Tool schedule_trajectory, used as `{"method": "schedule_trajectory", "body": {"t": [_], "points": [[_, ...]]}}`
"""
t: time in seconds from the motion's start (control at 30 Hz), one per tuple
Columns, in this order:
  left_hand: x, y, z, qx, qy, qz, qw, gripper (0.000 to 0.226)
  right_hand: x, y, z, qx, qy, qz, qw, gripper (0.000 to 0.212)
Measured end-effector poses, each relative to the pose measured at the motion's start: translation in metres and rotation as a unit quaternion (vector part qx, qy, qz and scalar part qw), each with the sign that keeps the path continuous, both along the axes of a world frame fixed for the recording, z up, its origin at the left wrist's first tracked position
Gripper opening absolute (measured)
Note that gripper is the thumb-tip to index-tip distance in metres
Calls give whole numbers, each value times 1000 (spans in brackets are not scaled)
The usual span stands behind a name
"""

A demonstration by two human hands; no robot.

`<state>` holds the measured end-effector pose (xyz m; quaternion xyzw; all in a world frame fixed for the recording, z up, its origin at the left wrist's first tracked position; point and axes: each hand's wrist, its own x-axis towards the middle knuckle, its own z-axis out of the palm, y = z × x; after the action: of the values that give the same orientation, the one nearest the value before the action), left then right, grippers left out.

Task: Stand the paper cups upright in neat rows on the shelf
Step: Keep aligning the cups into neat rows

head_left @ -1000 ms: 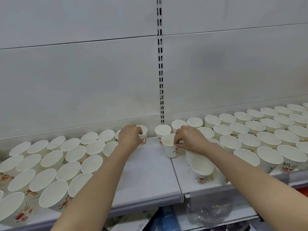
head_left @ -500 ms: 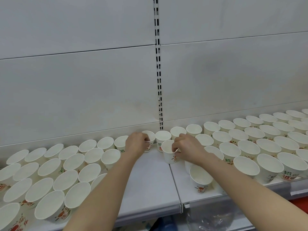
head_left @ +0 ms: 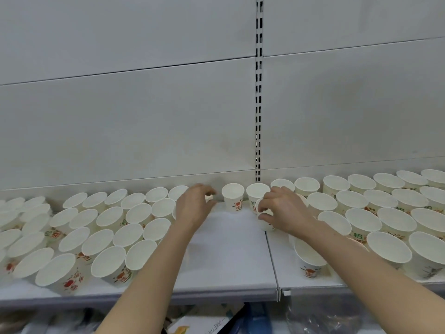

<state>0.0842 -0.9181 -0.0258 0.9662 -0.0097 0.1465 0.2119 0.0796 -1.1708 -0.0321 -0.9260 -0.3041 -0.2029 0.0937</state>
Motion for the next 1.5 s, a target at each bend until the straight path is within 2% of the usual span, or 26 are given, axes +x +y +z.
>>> {"method": "schedule_trajectory", "body": {"t": [0.17,0.23,0.37,0.5,0.63,0.8,0.9,0.97,1.1,1.23,1.4,1.5], "points": [[-89,38,5,27,-37,125,991,5,-15,29,-12,29,14,41,999,14],[-126,44,-6,34,-54,130,989,10,-21,43,-18,45,28,58,997,12],[-164,53,-40,92,-92,120,984,37,-39,73,-28,109,47,64,991,11],[-160,66,-51,91,-93,92,987,23,-56,103,-36,148,64,61,985,7],[-157,79,-45,44,-88,40,994,12,-57,129,-41,186,58,27,980,10],[-165,96,-29,-66,-166,-6,984,10,-32,166,-39,190,26,4,981,27],[-170,108,-20,-157,-170,-10,973,6,-23,186,-41,149,29,-4,988,21],[-170,113,-17,-200,-155,-9,967,12,-23,192,-46,149,29,-22,988,14],[-165,111,-18,-240,-123,-20,963,21,-42,178,-49,164,14,-37,986,13],[-151,91,-17,-245,-93,-42,964,16,-69,127,-45,201,-19,-84,976,12],[-114,45,-22,-209,-43,-100,972,16,-87,55,-42,212,-40,-141,966,12],[-87,16,-24,-147,-6,-115,982,8,-94,29,-35,210,-55,-152,964,8]]}}
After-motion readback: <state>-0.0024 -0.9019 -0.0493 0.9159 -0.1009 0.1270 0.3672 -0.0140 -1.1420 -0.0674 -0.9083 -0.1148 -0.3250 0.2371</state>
